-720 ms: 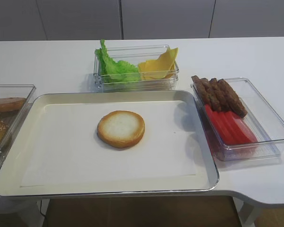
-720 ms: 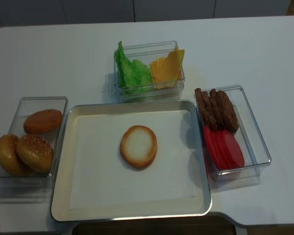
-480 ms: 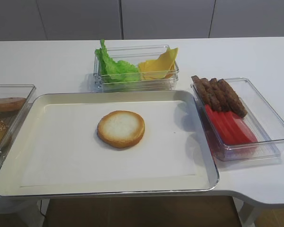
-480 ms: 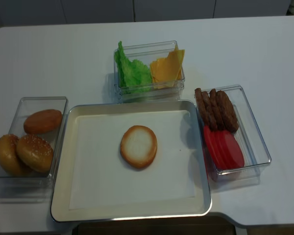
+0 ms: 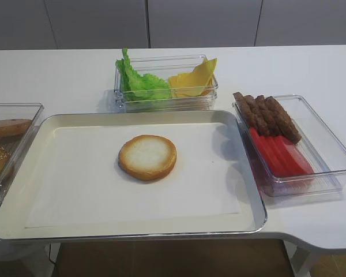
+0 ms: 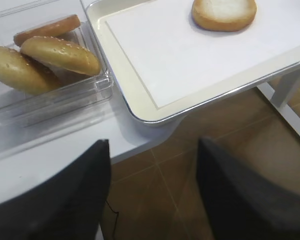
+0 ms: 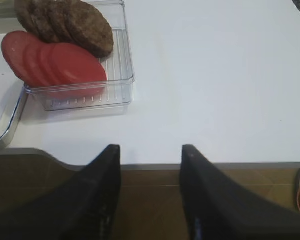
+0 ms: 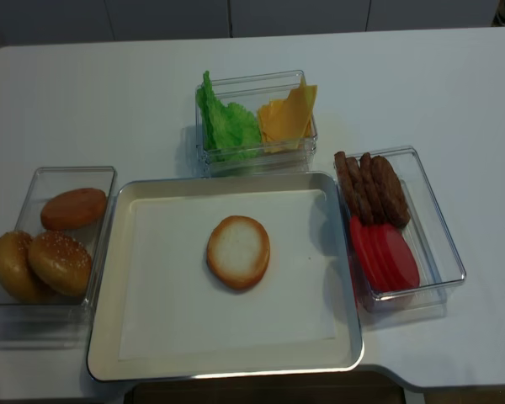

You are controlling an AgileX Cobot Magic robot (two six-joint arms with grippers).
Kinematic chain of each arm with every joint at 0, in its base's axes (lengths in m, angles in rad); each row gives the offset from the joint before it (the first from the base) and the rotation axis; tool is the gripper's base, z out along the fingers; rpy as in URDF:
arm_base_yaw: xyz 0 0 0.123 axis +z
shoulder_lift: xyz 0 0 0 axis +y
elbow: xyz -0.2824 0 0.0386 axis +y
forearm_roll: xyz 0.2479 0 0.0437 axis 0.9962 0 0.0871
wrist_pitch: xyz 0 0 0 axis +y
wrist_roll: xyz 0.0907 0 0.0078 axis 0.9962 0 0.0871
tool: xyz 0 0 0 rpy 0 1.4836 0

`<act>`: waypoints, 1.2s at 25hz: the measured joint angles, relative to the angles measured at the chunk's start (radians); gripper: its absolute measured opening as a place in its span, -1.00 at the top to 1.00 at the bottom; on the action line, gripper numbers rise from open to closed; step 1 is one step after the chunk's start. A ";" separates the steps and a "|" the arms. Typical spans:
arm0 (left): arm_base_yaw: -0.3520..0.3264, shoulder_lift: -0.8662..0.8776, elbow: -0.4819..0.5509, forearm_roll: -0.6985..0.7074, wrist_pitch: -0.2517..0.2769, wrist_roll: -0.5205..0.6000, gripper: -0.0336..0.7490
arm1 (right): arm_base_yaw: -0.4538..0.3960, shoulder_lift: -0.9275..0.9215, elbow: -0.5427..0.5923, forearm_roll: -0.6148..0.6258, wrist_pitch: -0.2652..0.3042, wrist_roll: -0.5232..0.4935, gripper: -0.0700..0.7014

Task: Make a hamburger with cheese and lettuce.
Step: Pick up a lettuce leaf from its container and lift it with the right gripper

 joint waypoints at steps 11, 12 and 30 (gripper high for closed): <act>0.000 0.000 0.000 0.000 0.000 0.000 -0.14 | 0.000 0.000 0.000 0.013 0.000 -0.002 -0.01; 0.000 0.000 0.000 0.000 0.000 0.000 -0.14 | 0.000 0.000 0.000 0.017 0.000 -0.003 -0.01; 0.000 0.000 0.000 0.000 0.000 0.000 -0.13 | 0.000 0.137 -0.034 0.058 -0.084 0.018 -0.60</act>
